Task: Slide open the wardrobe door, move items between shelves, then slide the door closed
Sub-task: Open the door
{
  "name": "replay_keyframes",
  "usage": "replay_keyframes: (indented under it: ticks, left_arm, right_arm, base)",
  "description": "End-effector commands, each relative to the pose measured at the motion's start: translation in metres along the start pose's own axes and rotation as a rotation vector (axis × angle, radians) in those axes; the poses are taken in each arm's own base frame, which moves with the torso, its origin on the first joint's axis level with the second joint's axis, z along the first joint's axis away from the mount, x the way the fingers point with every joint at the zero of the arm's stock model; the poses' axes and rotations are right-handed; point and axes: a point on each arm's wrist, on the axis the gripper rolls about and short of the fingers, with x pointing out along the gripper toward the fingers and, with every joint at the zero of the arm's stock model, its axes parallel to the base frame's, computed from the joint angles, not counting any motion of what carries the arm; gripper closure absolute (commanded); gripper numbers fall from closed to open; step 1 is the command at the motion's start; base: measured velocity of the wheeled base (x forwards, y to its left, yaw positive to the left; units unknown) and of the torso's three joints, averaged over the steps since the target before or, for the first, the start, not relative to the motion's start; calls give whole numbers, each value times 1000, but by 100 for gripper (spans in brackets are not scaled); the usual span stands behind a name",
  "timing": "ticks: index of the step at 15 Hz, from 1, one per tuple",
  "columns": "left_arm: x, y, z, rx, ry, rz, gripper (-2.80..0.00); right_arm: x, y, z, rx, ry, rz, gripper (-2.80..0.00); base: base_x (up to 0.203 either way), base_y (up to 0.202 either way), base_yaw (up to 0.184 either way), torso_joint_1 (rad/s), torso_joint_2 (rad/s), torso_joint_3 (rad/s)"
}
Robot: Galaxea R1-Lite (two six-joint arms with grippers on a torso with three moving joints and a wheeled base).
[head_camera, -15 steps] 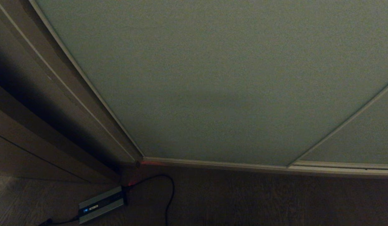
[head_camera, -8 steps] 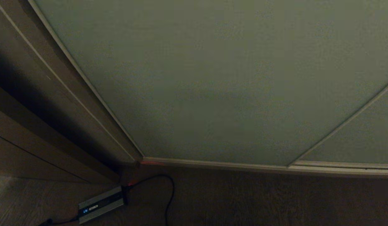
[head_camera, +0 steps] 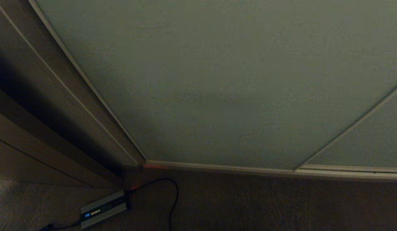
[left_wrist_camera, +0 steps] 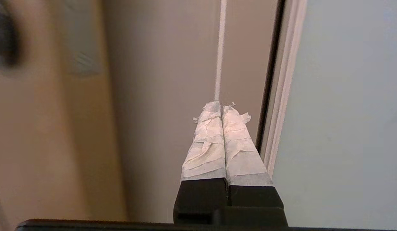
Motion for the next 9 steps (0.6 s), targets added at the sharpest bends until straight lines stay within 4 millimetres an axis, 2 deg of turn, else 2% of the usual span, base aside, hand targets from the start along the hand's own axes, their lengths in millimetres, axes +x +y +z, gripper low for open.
replay_keyframes:
  ticks: [1, 5, 9]
  left_arm:
    - [19, -5, -19, -10, 67, -7, 0]
    - [31, -12, -24, -44, 129, -109, 0]
    - [43, -16, -28, -46, 175, -127, 0]
  right_arm:
    - [0, 0, -1, 0, 4, 1, 0]
    - [0, 0, -1, 0, 4, 1, 0]
    - [0, 0, -1, 0, 5, 1, 0]
  base:
    - [0, 0, 0, 0, 0, 0]
    - [0, 0, 0, 0, 0, 0]
    - [0, 0, 0, 0, 0, 0]
